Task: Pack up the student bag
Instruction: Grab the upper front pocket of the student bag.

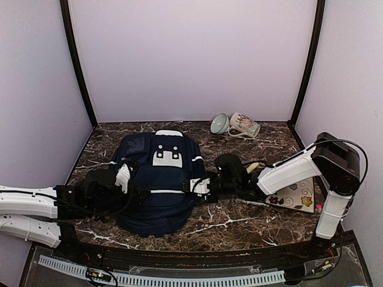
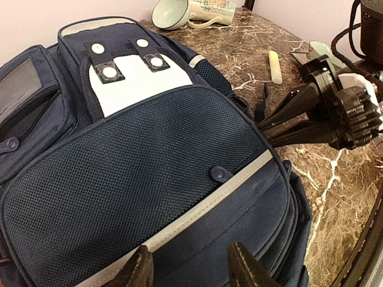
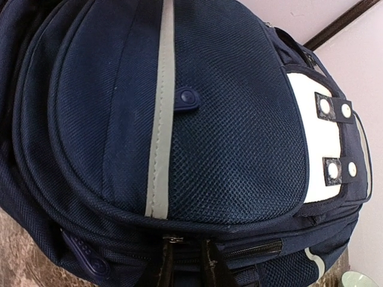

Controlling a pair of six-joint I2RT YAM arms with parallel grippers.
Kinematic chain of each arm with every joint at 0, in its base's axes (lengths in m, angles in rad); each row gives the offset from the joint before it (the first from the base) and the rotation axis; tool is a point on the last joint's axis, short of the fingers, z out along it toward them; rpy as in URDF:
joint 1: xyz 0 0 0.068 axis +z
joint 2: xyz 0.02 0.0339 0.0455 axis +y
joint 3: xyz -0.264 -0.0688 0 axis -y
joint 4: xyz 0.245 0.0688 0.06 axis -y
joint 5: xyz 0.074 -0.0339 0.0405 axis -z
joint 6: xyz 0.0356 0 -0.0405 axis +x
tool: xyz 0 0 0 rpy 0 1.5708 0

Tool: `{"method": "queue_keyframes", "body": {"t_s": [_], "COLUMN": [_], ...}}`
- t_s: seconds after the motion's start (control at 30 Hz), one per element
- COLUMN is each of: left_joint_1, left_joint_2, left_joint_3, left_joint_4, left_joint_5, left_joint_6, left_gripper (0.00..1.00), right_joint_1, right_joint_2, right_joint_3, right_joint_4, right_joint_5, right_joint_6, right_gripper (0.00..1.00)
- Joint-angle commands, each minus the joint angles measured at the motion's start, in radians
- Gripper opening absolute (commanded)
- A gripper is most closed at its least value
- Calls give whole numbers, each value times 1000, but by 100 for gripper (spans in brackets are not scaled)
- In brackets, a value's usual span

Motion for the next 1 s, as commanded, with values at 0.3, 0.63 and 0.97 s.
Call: {"method": "queue_keyframes", "body": {"t_s": [0.3,0.63,0.97], "left_joint_1": [0,0,-2], "left_joint_2": [5,21,28], "left_joint_3": [-1,8,10], "left_joint_4": [-5,22,21], "left_joint_5": [12,31,35], "left_joint_6": [2,5,5], "left_gripper": [45,44,44], "right_joint_1": [-9,-27,-75], "right_joint_2": [-50,-144,3], "right_joint_3": [-5,-69,77], "right_joint_4": [-88,7,-97], "right_joint_5": [-96,13,-45], "right_joint_6": [102,225,84], "right_gripper": [4,58,60]}}
